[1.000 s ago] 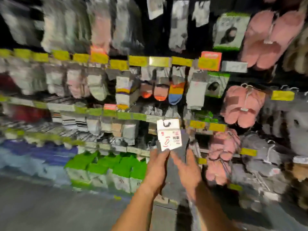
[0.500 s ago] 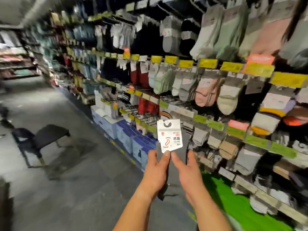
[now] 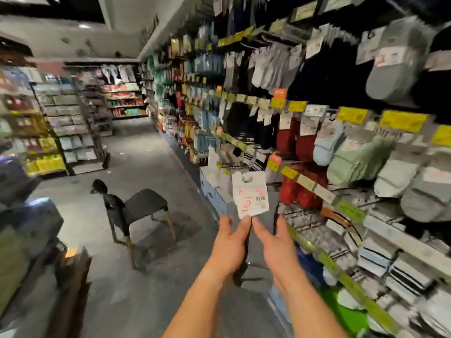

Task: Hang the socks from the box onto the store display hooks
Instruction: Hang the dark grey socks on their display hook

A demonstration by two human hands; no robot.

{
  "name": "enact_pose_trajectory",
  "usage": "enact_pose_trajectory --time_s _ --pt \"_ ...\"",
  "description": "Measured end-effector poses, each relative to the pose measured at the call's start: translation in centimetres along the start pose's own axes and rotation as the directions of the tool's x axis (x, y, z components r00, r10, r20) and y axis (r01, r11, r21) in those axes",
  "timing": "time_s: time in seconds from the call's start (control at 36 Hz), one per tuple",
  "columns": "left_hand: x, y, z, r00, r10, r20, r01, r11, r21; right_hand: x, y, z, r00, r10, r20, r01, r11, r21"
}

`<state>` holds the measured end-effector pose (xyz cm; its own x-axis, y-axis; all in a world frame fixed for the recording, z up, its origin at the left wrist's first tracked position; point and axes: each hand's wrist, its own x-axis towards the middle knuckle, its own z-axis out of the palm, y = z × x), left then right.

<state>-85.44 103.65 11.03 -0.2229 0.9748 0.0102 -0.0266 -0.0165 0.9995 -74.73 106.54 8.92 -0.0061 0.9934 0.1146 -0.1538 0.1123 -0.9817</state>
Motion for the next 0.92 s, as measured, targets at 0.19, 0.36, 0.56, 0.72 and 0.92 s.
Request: enact_pose_trajectory --time_s 0.19,0.36,0.56,0.72,0.92 --pt "12.0 -1.2 -6.3 0.998 -0.013 -0.063 0.010 0.998 -0.062 10.8 2.8 8.5 0.997 -0.028 0.070 0.030 0.999 -0.026" --pt "23.6 -2.5 -12.8 0.999 0.007 -0.039 -0.010 0.998 -0.070 20.4 6.7 16.7 1.000 -0.024 -0.010 0.023 0.998 -0.062" --pt "37.3 -1.2 -20.2 0.998 -0.054 0.035 0.058 0.990 -0.131 31.3 8.3 26.6 0.996 0.011 -0.086 -0.017 0.997 -0.076" --pt "46.6 -2.0 -22.8 0.988 -0.079 0.129 0.106 0.971 -0.213 38.3 9.5 30.7 0.993 0.010 -0.120 -0.025 0.992 -0.120" --pt "60.0 -3.4 -24.9 0.977 -0.101 0.190 0.134 0.977 -0.169 49.9 13.3 35.3 0.981 -0.025 -0.194 -0.007 0.987 -0.163"
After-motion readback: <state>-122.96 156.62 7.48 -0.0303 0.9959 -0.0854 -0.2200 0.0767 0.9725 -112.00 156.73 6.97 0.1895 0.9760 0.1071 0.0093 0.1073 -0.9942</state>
